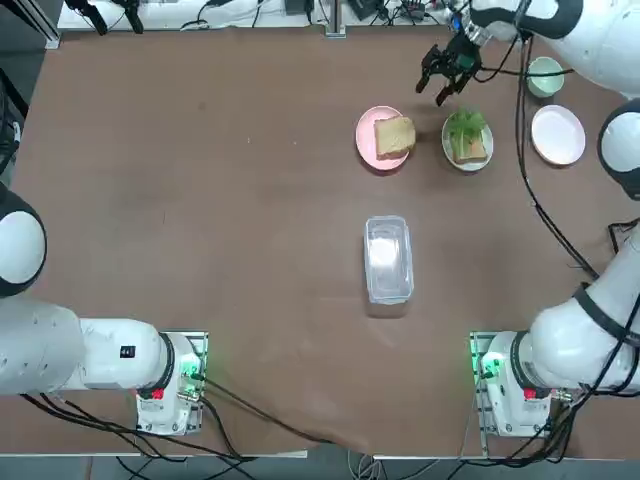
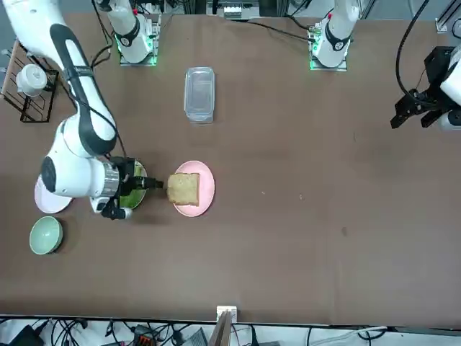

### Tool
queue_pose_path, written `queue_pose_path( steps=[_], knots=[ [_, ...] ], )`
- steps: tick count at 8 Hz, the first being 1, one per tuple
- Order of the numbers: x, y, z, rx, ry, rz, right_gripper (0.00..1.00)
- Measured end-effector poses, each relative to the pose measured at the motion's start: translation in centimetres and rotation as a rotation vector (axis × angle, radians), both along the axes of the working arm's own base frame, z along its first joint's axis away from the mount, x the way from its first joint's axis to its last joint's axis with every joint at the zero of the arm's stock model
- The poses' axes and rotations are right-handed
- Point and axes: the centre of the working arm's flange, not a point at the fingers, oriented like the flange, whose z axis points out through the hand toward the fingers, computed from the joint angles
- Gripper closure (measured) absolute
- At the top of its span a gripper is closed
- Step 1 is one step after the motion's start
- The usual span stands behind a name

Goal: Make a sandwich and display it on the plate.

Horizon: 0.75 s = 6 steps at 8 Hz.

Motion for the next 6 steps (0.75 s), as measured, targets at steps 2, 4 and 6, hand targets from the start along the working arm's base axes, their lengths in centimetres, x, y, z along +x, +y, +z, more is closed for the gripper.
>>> queue_pose_path(
  steps=[2, 4, 6],
  knots=[
    [-1.2, -0.6, -2.1, 0.018, -0.009, 0.010, 0.00],
    [-2.2, -0.5, -4.4, 0.012, -0.033, -0.042, 0.00],
    [-3.3, -0.2, -6.3, 0.012, -0.051, -0.088, 0.00]
  ],
)
